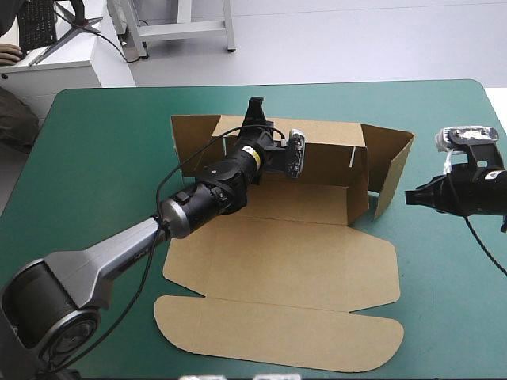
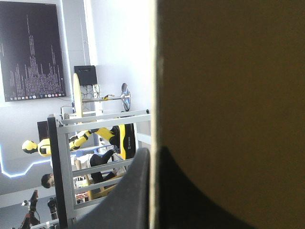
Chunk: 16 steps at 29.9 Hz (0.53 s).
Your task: Fold the box
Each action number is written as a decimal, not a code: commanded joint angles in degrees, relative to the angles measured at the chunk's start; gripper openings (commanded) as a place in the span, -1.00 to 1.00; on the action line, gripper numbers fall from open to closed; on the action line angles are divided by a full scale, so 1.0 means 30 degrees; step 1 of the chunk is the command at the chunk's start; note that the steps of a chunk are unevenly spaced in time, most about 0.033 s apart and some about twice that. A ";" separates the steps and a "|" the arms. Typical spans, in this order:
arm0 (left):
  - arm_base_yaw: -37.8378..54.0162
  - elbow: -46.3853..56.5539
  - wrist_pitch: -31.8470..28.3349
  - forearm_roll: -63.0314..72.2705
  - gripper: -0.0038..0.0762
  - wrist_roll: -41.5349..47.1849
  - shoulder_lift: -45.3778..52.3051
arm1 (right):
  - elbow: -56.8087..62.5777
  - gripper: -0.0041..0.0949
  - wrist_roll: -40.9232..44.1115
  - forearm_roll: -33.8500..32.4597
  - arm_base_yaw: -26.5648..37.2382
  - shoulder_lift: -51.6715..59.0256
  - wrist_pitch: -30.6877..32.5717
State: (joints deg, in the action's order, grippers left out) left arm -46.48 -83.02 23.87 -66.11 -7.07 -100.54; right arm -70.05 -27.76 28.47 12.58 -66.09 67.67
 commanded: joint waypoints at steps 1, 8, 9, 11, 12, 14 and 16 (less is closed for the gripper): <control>-0.0093 -0.0573 0.0030 -0.1373 -0.93 0.0460 0.0414 | -0.0935 -0.95 -0.0070 0.0747 0.0051 0.0233 -0.0550; -0.0093 -0.0573 0.0278 -0.2003 -0.93 0.1111 0.0185 | -0.1767 -0.62 -0.0177 0.0788 0.0051 0.0270 -0.0639; -0.0093 -0.0573 0.0278 -0.2043 -0.93 0.1107 0.0185 | -0.1982 -0.49 -0.0177 0.0788 0.0051 0.0270 -0.0639; -0.0093 -0.0573 0.0311 -0.2043 -0.93 0.1118 0.0185 | -0.2389 -0.24 -0.0091 0.0788 0.0051 0.0270 -0.0599; -0.0093 -0.0573 0.0311 -0.2043 -0.93 0.1118 0.0185 | -0.2609 -0.12 -0.0085 0.0788 0.0051 0.0270 -0.0601; -0.0093 -0.0573 0.0311 -0.2142 -0.93 0.1118 0.0185 | -0.2971 0.10 -0.0085 0.0788 0.0051 0.0270 -0.0466; -0.0093 -0.0573 0.0311 -0.2487 -0.93 0.1118 0.0185 | -0.3199 0.22 0.0030 0.0788 0.0051 0.0270 -0.0436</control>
State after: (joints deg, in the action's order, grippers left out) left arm -46.48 -83.02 24.92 -71.12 -4.56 -102.56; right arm -76.88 -27.76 28.76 12.58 -66.09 67.98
